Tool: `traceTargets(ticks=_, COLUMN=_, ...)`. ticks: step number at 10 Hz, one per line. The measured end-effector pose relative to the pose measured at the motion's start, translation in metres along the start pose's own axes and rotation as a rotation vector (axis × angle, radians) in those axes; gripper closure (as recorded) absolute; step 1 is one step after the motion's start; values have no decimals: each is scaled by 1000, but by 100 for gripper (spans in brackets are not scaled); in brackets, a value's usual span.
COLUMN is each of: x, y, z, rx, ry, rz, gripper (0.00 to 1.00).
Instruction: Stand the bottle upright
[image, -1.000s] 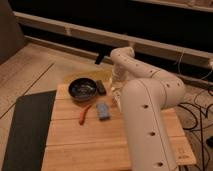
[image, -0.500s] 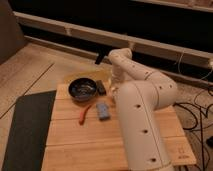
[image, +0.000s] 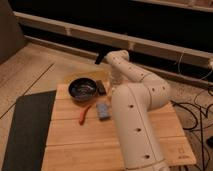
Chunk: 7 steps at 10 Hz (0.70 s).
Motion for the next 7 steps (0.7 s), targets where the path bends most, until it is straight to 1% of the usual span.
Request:
traceTargets(ticks=4, x=0, y=-4, z=7, rx=7, ry=26, rz=12, gripper=35)
traceTargets(ticks=5, x=-1, y=-5, z=7, rx=11, ry=29, rz=13, gripper=37)
traceTargets(ticks=6, x=-3, y=-6, z=7, rx=13, ry=25, rz=11, gripper=43)
traceTargets(ticks=7, x=-6, y=-5, z=7, rx=15, ry=17, rz=5, gripper=55)
